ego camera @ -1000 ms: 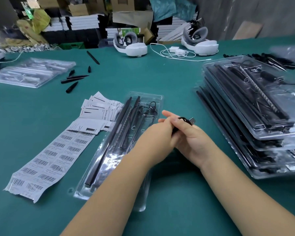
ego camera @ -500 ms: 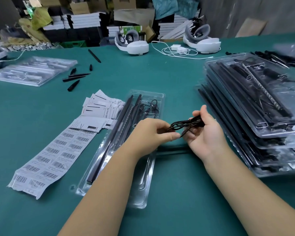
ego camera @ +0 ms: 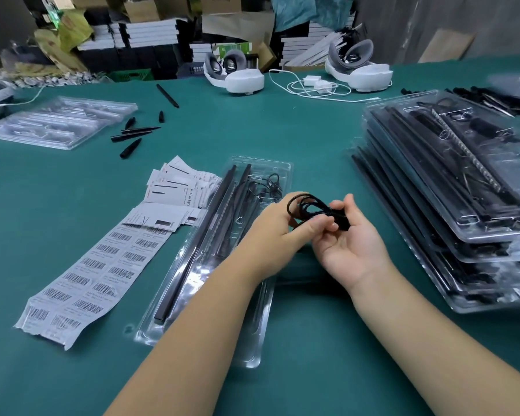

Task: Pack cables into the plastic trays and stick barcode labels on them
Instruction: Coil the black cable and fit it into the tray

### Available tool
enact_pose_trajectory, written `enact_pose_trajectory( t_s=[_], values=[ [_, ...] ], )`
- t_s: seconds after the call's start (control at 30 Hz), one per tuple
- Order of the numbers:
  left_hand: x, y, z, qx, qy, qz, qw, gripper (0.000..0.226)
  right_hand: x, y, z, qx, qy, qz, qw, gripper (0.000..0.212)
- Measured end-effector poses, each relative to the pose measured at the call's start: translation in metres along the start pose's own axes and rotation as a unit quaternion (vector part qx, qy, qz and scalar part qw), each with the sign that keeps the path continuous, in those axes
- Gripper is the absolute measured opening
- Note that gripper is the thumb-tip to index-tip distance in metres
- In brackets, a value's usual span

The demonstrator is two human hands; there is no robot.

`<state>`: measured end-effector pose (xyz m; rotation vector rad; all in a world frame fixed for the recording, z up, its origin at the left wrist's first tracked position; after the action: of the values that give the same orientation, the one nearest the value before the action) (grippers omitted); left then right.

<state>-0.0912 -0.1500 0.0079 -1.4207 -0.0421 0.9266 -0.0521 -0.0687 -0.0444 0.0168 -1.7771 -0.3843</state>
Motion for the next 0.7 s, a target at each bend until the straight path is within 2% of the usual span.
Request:
enact_pose_trajectory(
  t_s=[0.1, 0.2, 0.37, 0.5, 0.6, 0.7],
  values=[
    [-0.014, -0.003, -0.002, 0.015, -0.073, -0.02, 0.997, 0.018, -0.001, -0.002, 0.0, 0.011, 0.002, 0.009, 1.0, 0.032],
    [-0.028, 0.002, -0.006, 0.011, -0.117, -0.122, 0.986, 0.015, -0.002, 0.006, 0.0, -0.015, -0.003, 0.003, 1.0, 0.028],
    [-0.016, 0.006, -0.004, -0.039, -0.042, -0.098, 0.994, 0.028, 0.0, 0.015, 0.002, -0.032, -0.003, -0.044, 0.999, 0.02],
    [-0.002, 0.003, -0.003, -0.039, -0.01, -0.116, 0.992, 0.032, 0.006, 0.022, 0.001, -0.043, 0.016, -0.199, 0.979, 0.023],
    [-0.001, 0.004, -0.003, -0.037, -0.019, -0.105, 0.994, 0.036, 0.014, 0.018, -0.002, -0.027, 0.058, -0.304, 0.951, 0.025],
    [-0.01, 0.011, -0.004, -0.058, -0.062, -0.098, 0.992, 0.041, 0.02, 0.016, -0.003, -0.022, 0.11, -0.288, 0.951, 0.033]
  ],
)
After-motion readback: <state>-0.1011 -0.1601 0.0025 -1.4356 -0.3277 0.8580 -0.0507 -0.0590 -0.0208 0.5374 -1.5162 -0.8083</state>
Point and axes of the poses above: each hand's wrist, its own z-axis towards the middle knuckle, its own x-axis out of the palm, y = z × x, the point moved 8 cm from there along z, towards the middle knuckle, and after that the axes turned 14 degrees about y, right-handed, at the moved point
